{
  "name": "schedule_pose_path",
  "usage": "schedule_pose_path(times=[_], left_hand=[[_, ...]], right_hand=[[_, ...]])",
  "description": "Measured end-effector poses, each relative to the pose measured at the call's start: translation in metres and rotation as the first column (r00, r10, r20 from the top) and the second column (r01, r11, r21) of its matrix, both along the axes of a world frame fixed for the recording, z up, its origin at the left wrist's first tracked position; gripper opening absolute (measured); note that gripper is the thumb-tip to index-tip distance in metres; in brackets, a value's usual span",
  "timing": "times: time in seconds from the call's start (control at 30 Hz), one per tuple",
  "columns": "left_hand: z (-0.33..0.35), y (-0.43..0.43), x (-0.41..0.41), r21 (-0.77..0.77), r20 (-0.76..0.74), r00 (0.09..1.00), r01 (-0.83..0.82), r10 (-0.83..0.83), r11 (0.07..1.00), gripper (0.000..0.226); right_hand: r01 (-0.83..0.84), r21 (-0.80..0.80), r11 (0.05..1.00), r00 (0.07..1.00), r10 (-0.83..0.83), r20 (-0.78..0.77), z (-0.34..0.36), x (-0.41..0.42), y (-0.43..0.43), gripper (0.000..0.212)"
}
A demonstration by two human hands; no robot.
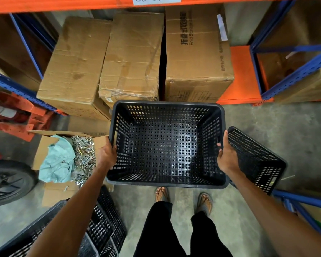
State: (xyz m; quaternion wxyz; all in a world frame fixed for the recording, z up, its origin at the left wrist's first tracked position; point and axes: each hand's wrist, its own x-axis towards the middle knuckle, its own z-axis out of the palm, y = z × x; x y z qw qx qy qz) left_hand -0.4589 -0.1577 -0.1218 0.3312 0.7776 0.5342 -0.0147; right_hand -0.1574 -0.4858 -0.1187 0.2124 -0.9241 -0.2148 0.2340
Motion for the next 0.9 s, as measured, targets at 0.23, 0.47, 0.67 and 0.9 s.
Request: schedule_pose_path(times=[0.23, 0.47, 0.67, 0.9], left_hand=[[-0.019, -0.001, -0.007, 0.125, 0.06, 0.998, 0.006, -0.013, 0.992, 0.031], [-0.031, 0.005, -0.009, 0.157, 0.043, 0.999, -0.007, 0.0, 0.988, 0.016], [-0.034, 0.003, -0.009, 0.197, 0.053, 0.999, -0.003, -0.008, 0.98, 0.014], [-0.036, 0.007, -0.011, 0.351, -0.006, 0.993, 0.11, -0.115, 0.93, 0.056]], right_hand=[[-0.043, 0.036, 0.998, 0.985, 0.036, 0.171, -0.013, -0.007, -0.002, 0.086], [0.018, 0.043, 0.999, 0.966, -0.028, 0.256, -0.02, -0.012, 0.002, 0.072], [-0.001, 0.005, 1.0, 0.951, -0.001, 0.31, -0.029, -0.01, 0.003, 0.075], [-0.047, -0.05, 0.998, 0.938, 0.062, 0.34, -0.031, -0.009, 0.001, 0.076]])
